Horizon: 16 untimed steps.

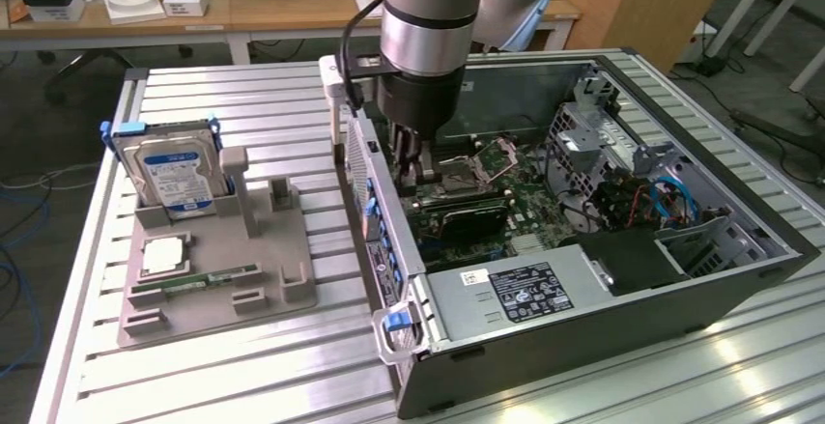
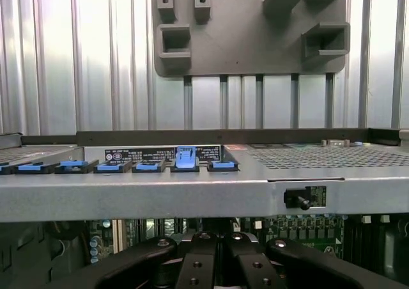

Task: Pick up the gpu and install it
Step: 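Press down on the gpu until it lock into place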

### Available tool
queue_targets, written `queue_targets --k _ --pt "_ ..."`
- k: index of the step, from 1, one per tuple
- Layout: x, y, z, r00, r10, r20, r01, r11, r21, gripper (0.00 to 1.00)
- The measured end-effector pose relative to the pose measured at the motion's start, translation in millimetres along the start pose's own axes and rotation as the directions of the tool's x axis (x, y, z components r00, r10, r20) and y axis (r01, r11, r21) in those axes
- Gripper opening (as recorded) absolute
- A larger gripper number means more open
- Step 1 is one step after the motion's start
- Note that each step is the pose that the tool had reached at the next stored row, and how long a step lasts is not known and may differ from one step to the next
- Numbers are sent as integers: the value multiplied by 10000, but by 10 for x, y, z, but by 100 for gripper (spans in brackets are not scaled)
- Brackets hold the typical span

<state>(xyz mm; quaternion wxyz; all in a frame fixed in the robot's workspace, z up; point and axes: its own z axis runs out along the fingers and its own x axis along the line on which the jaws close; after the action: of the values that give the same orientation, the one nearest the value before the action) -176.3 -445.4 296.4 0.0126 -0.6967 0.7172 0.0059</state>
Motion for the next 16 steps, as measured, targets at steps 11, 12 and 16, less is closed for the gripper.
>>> queue_targets --k 11,12,16 --pt "-6 45 16 10000 2 -1 -2 10000 1 10" --pt "-5 47 16 10000 1 0 -1 10000 0 10" --pt "22 47 15 10000 1 0 -1 10000 -1 10"
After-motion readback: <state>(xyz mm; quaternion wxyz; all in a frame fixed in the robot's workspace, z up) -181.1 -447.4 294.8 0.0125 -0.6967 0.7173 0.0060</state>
